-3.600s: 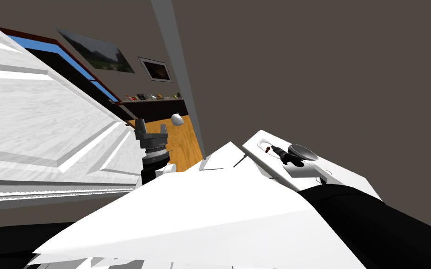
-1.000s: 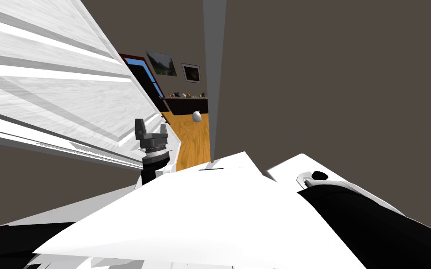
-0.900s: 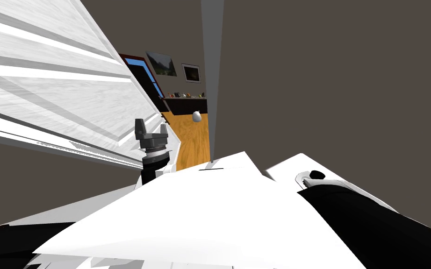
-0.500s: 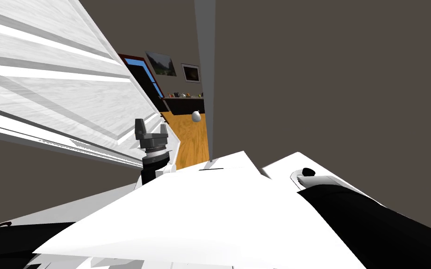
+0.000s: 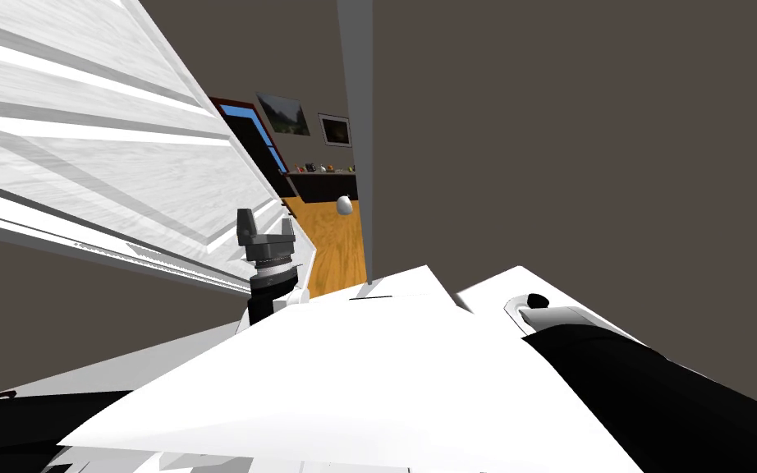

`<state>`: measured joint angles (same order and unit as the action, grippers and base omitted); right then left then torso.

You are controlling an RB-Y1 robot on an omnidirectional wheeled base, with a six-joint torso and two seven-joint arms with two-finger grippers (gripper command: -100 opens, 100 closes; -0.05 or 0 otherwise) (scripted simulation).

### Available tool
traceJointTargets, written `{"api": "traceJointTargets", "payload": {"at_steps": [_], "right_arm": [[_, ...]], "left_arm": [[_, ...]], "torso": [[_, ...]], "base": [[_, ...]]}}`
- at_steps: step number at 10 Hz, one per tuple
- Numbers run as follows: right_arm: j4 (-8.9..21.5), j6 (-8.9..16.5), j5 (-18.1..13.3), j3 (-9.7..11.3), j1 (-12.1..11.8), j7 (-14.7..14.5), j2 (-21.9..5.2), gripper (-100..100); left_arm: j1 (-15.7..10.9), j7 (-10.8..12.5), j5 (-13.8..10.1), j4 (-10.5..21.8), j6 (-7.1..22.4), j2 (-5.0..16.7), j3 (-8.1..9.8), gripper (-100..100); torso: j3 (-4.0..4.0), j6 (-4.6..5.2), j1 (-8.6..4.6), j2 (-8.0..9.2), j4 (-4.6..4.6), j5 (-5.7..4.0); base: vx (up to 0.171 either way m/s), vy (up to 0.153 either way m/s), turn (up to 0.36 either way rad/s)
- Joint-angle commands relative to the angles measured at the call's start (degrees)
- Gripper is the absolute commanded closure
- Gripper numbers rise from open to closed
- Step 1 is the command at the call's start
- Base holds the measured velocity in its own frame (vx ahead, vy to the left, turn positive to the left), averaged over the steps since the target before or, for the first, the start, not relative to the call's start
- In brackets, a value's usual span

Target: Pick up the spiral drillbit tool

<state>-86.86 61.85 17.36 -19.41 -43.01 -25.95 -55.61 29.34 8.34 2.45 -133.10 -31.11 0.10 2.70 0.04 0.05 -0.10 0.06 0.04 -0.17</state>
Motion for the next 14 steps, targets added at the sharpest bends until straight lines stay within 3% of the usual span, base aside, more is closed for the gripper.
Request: {"api": "traceJointTargets", "payload": {"at_steps": [1, 2, 3, 4, 12, 13, 14], "right_arm": [[0.0, 0.0, 0.0, 0.0, 0.0, 0.0, 0.0, 100], [0.0, 0.0, 0.0, 0.0, 0.0, 0.0, 0.0, 100], [0.0, 0.0, 0.0, 0.0, 0.0, 0.0, 0.0, 0], [1.6, -1.5, 0.9, -0.8, -0.2, -1.4, 0.0, 100], [9.2, -8.8, 5.7, -5.9, -2.4, -9.3, -0.4, 100], [8.3, -8.1, 5.3, -5.5, -2.5, -8.5, -0.3, 100], [8.5, -8.3, 5.4, -5.6, -2.5, -8.8, -0.3, 0]], "left_arm": [[0.0, 0.0, 0.0, 0.0, 0.0, 0.0, 0.00, 0], [0.0, 0.0, 0.0, 0.0, 0.0, 0.0, 0.00, 0], [0.0, 0.0, 0.0, 0.0, 0.0, 0.0, 0.00, 0], [0.0, 0.0, 0.0, 0.0, 0.0, 0.0, 0.00, 0], [0.0, 0.0, 0.0, 0.0, 0.0, 0.0, 0.00, 0], [0.0, 0.0, 0.0, 0.0, 0.0, 0.0, 0.00, 0], [0.0, 0.0, 0.0, 0.0, 0.0, 0.0, 0.00, 0]], "torso": [[0.00, 0.00, 0.00, 0.00, 0.00, 0.00], [-0.01, -0.01, -0.01, -0.02, -0.01, 0.00], [-0.02, -0.01, -0.01, -0.04, -0.01, 0.00], [-0.02, -0.01, -0.01, -0.04, -0.01, 0.00], [-0.12, -0.03, 0.24, -0.21, -0.04, -0.08], [-0.14, -0.04, 0.25, -0.24, -0.05, -0.07], [-0.11, -0.06, 0.15, -0.18, -0.04, -0.09]], "base": [[0.000, 0.000, 0.000], [0.000, 0.000, 0.000], [0.000, 0.000, 0.000], [0.039, 0.047, 0.014], [0.051, 0.072, -0.002], [0.024, 0.030, -0.009], [0.004, 0.006, 0.001]]}}
